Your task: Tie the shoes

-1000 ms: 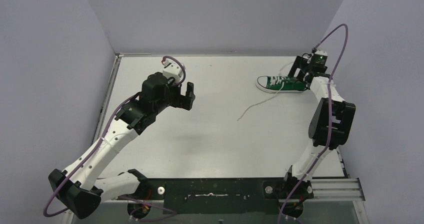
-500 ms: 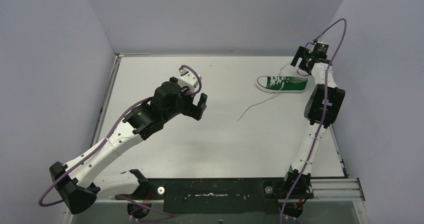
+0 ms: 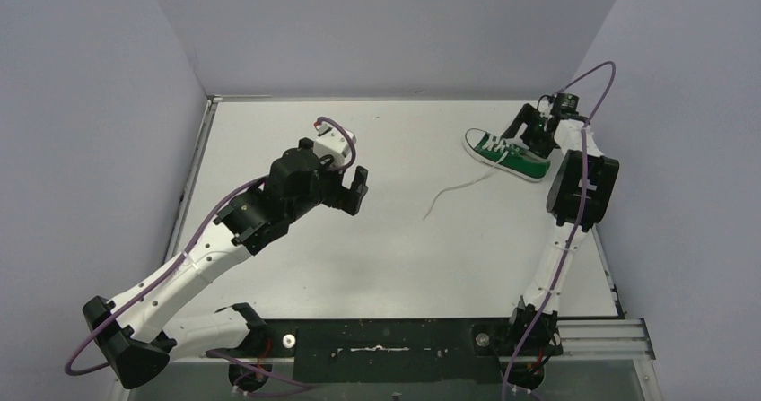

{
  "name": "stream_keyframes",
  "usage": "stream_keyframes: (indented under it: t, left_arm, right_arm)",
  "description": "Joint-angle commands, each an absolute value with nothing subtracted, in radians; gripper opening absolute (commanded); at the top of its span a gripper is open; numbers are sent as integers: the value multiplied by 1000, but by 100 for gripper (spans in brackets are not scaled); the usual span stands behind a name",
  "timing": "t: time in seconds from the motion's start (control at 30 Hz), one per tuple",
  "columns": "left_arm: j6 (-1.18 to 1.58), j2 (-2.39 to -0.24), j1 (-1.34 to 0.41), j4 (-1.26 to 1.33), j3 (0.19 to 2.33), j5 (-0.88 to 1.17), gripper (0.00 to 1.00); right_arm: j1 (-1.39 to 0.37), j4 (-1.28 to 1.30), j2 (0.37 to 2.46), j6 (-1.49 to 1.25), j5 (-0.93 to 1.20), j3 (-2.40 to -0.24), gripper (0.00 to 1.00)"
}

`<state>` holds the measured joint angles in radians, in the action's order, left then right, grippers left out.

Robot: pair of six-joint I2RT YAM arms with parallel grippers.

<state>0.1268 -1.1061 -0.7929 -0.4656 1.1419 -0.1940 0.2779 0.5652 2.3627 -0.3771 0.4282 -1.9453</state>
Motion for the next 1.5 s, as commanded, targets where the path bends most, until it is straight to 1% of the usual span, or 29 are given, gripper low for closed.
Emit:
stream_keyframes:
  t: [0.0,0.13,0.27,0.37,0.47,0.53,0.63,0.77,0.87,0.93,1.0,1.07,1.17,1.23,1.3,1.37,1.43,1.47]
  left_arm:
    - [142,-1068,-789,-393,1135,-173,97]
    - [158,-1075,-777,-373,1120,-145,97]
    - [208,-1161,-757,-363,1152,-58,97]
    - [297,-1247,-724,-375,1201,89,97]
    - [383,-1310,-680,-311,1194,245,95]
    - [414,-1348,-654,-298,1193,309,95]
    - [461,-1391,-604,-302,1175,381,94]
    - [525,-1402,-557,-366,1103,399,88]
    - [565,-1379,-547,-438,1062,376,84]
    - [581,-1383,-541,-503,1066,387,84]
    - [578,-1403,-538,-584,1102,392,86]
    - [533,-1431,-537,-654,1149,380,88]
    - [454,-1502,-513,-755,1229,293,89]
    - [430,-1560,-475,-789,1266,291,89]
    - [405,-1607,-430,-803,1299,311,88]
    - [359,-1666,-406,-811,1358,305,89]
    - [333,-1747,-394,-822,1422,317,89]
    - [323,-1790,-393,-828,1458,344,85]
  right_arm:
    - [206,580,2222,-468,471,-1708,91]
    - [164,453,2070,-536,478,-1468,91]
    - [160,354,1972,-577,533,-1310,92]
    - [145,351,1917,-563,550,-1249,92]
    - [98,310,1867,-604,579,-1152,92]
    - [62,238,1825,-672,593,-1066,92]
    - [9,148,1736,-794,544,-936,92]
    - [-168,-47,1668,-1010,505,-780,92]
    - [-341,-67,1635,-1107,443,-785,92]
    - [-416,-50,1586,-1182,410,-788,93]
    - [-459,40,1509,-1178,360,-802,95]
    - [-451,137,1459,-1115,382,-826,97]
    - [-391,350,1438,-882,445,-902,97]
    - [-360,478,1441,-741,473,-942,97]
    - [-328,582,1430,-655,457,-967,97]
    - [-296,603,1413,-637,445,-965,98]
    - [-268,555,1431,-686,466,-945,98]
    - [-261,520,1450,-723,481,-934,97]
